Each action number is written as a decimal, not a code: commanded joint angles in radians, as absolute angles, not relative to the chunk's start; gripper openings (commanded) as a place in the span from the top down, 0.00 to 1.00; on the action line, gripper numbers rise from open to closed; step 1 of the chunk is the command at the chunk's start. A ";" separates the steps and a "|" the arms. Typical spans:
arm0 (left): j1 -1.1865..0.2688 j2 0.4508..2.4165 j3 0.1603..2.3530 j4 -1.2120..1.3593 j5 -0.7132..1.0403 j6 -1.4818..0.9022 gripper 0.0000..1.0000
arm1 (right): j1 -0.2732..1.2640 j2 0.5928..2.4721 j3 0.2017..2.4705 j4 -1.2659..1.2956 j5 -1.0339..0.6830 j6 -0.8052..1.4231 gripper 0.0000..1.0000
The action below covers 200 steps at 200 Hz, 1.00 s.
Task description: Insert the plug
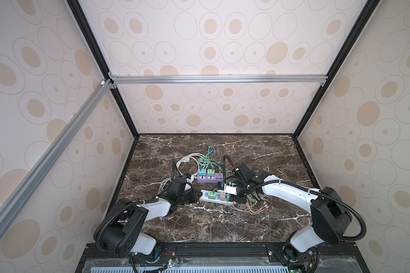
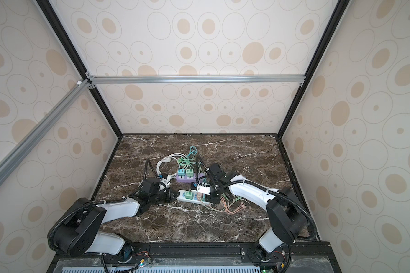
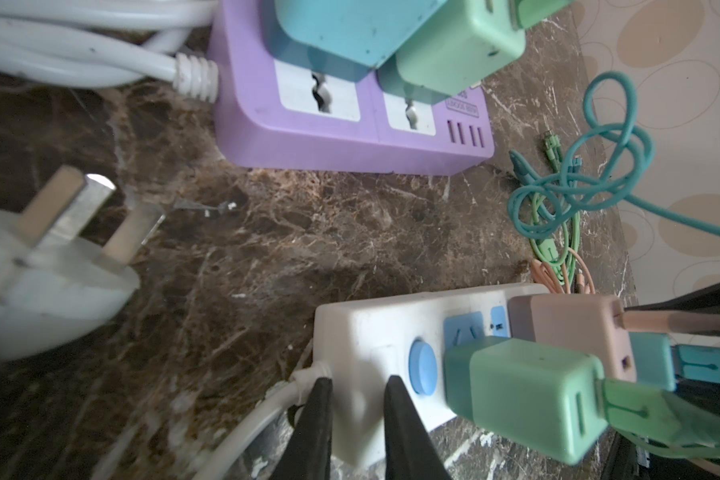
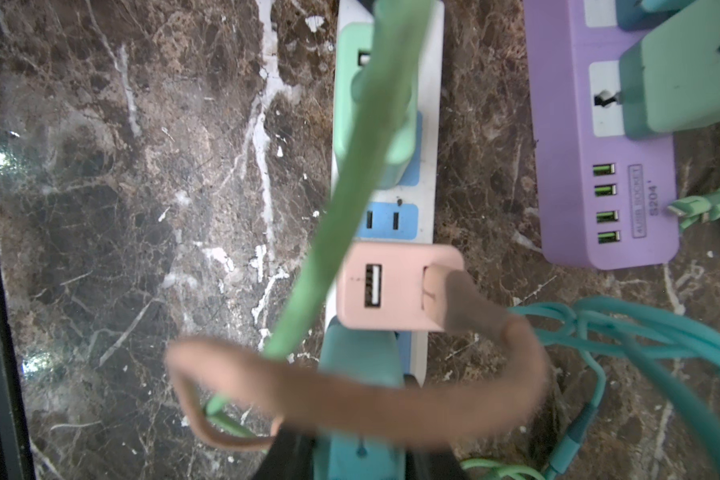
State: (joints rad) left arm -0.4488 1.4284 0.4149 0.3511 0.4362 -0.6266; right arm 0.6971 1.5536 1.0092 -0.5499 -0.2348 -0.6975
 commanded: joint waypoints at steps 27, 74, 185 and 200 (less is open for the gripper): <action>-0.442 1.448 0.431 0.288 0.423 -0.597 0.78 | 0.704 1.570 0.986 -0.590 -0.205 -0.715 0.85; -0.436 1.442 0.434 0.287 0.422 -0.595 0.78 | 0.705 1.591 0.982 -0.578 -0.193 -0.713 0.85; -0.422 1.401 0.409 0.288 0.412 -0.601 0.79 | 0.705 1.647 0.959 -0.576 -0.144 -0.705 0.85; -0.419 1.394 0.408 0.288 0.413 -0.601 0.79 | 0.706 1.659 0.963 -0.579 -0.137 -0.708 0.85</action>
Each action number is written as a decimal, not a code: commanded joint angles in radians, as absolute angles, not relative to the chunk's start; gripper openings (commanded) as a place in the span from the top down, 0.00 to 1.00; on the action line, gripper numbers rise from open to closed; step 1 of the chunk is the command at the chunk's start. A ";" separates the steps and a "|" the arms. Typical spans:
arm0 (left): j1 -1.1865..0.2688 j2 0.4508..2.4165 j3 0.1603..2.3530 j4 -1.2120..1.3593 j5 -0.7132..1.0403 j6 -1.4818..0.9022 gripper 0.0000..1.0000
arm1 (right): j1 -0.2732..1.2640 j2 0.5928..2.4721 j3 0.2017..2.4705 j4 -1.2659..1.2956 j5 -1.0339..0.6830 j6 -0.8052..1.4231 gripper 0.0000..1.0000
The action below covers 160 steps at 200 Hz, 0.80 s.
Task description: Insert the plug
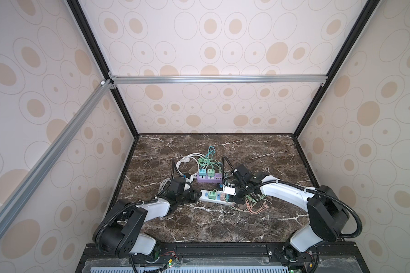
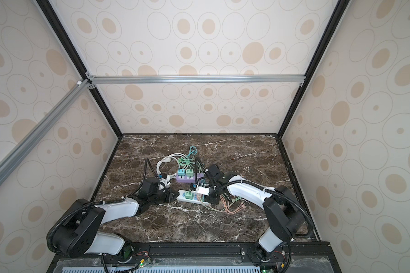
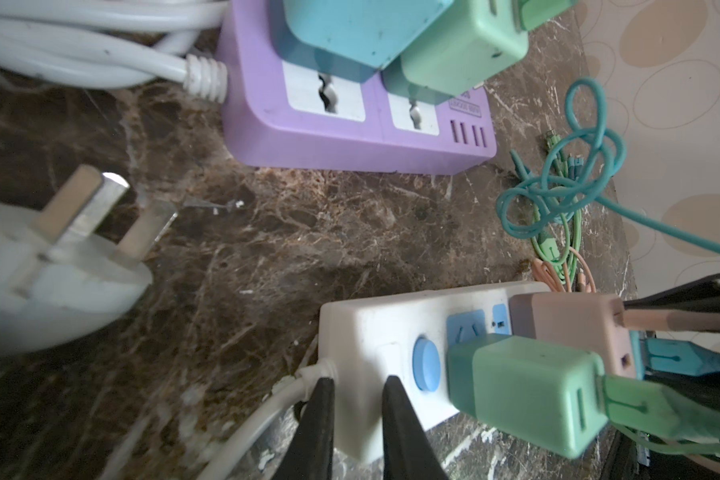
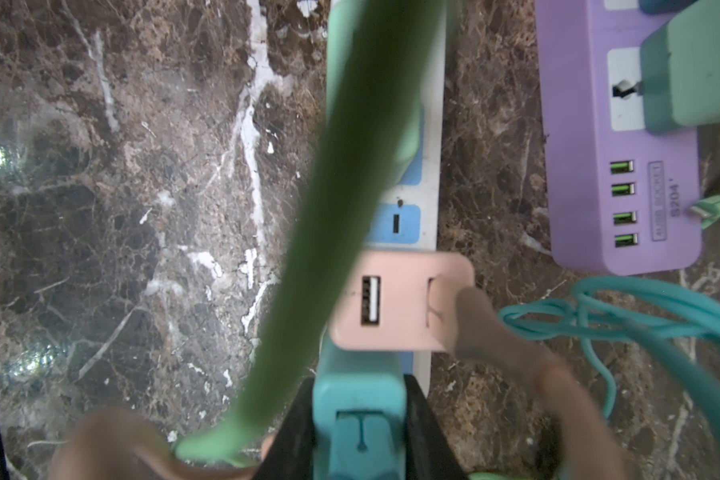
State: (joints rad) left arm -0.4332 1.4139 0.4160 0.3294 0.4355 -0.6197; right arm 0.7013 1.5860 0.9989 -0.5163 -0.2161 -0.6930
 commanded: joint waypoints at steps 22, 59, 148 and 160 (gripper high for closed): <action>-0.417 1.383 0.407 0.287 0.410 -0.603 0.79 | 0.705 1.670 0.963 -0.580 -0.130 -0.709 0.86; -0.407 1.357 0.405 0.288 0.404 -0.606 0.79 | 0.704 1.677 0.952 -0.580 -0.114 -0.708 0.86; -0.355 1.296 0.446 0.231 0.388 -0.601 0.78 | 0.704 1.621 0.932 -0.507 -0.120 -0.639 0.77; -0.351 1.290 0.464 0.215 0.381 -0.596 0.76 | 0.705 1.605 0.943 -0.504 -0.131 -0.628 0.74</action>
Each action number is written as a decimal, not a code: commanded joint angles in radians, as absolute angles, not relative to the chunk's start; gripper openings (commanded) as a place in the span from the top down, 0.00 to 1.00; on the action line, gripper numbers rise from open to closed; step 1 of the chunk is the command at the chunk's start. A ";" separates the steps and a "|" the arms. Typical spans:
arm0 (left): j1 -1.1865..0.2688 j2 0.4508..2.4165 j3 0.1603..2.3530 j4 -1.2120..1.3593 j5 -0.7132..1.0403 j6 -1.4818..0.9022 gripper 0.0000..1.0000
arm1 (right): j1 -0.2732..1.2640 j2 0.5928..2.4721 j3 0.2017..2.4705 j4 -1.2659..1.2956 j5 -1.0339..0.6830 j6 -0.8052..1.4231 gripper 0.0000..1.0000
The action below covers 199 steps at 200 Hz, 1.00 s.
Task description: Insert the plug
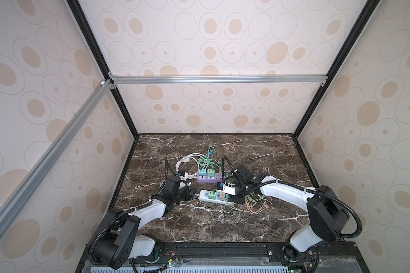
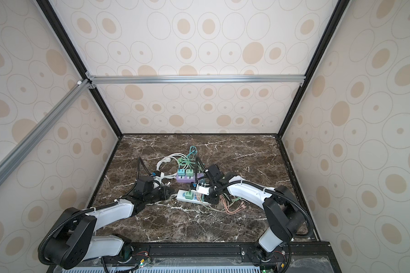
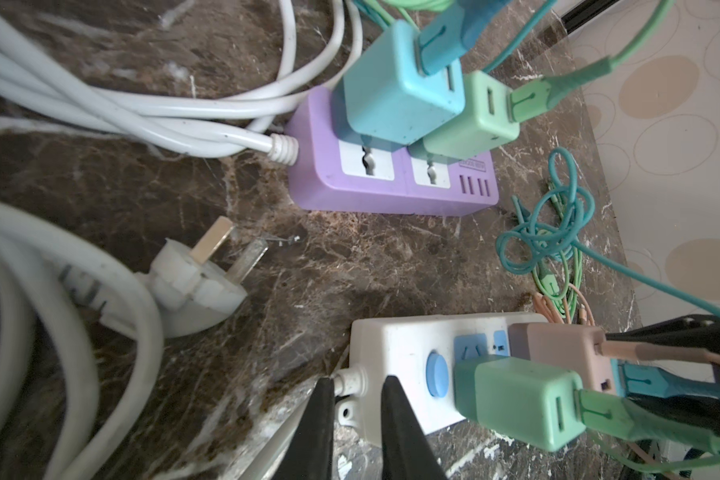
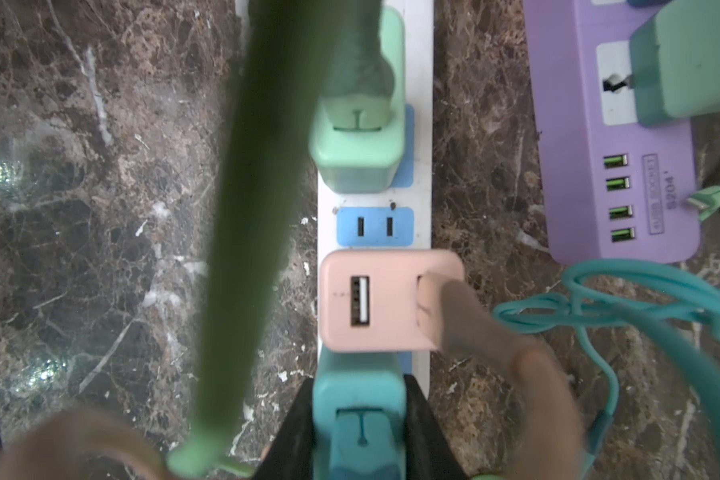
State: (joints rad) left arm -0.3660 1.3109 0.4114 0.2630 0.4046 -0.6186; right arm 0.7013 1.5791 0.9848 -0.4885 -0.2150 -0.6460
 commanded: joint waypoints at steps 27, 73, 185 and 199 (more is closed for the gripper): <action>-0.346 1.280 0.517 0.180 0.358 -0.579 0.69 | 0.704 1.575 0.975 -0.490 -0.148 -0.591 0.67; -0.337 1.272 0.601 0.123 0.334 -0.544 0.56 | 0.704 1.543 1.015 -0.508 -0.189 -0.584 0.58; -0.292 1.251 0.669 0.090 0.022 -0.408 0.12 | 0.618 1.296 0.946 -0.443 -0.140 -0.514 0.33; -0.281 1.254 0.662 0.119 -0.030 -0.393 0.08 | 0.596 1.257 0.928 -0.423 -0.154 -0.496 0.31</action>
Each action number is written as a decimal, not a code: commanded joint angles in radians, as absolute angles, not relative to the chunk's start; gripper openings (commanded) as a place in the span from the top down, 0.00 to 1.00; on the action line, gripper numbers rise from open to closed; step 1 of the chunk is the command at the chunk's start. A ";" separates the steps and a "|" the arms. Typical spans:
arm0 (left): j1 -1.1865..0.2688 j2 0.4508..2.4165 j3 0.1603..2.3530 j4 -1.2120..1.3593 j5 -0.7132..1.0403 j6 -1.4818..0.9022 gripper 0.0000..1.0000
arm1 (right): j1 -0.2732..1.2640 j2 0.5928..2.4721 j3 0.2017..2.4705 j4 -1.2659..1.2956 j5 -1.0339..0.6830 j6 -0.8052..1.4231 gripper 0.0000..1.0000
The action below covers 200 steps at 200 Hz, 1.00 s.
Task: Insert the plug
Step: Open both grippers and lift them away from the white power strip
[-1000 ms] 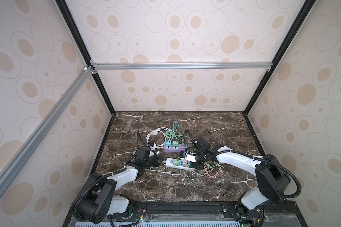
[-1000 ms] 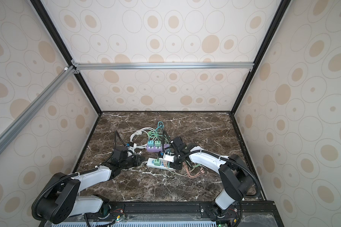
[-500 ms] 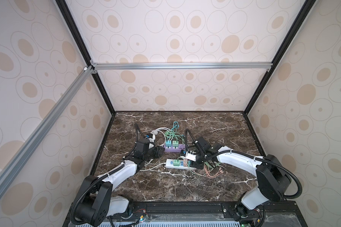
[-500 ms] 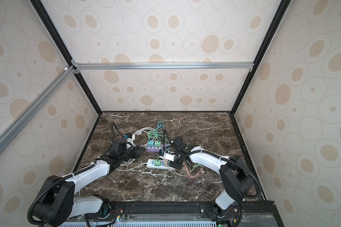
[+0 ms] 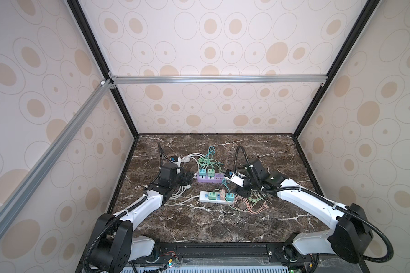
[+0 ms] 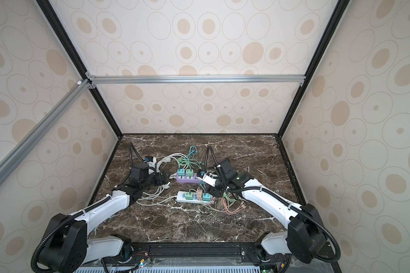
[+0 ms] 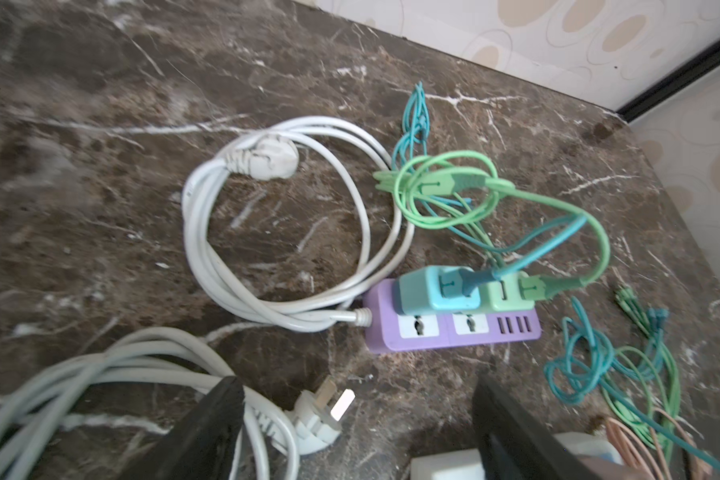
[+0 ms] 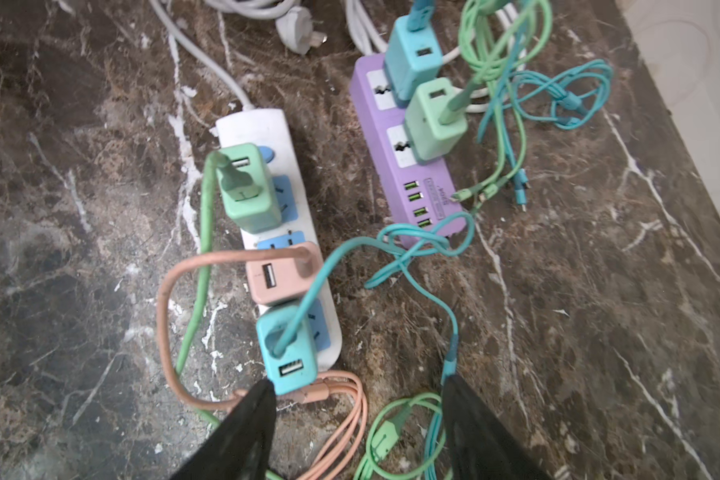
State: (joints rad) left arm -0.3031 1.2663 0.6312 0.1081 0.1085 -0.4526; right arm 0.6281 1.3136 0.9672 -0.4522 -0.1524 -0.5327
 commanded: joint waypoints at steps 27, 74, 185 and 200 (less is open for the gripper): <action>-0.263 1.274 0.628 0.214 -0.118 -0.351 0.05 | 0.567 1.176 0.861 -0.311 -0.122 -0.445 0.23; -0.237 1.329 0.589 0.353 -0.286 -0.237 0.02 | 0.498 1.125 0.774 -0.109 0.096 -0.339 0.20; -0.069 1.406 0.305 0.980 -0.344 -0.134 0.01 | 0.201 1.130 0.457 0.354 0.322 -0.050 0.03; -0.053 1.416 0.314 0.983 -0.330 -0.134 0.01 | 0.194 1.143 0.419 0.423 0.332 -0.050 0.02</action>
State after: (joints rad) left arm -0.0792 1.3937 0.3115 0.8207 -0.3325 -0.1688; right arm 0.2058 1.1248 0.4686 0.2584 0.2901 -0.0940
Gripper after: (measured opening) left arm 0.990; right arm 0.969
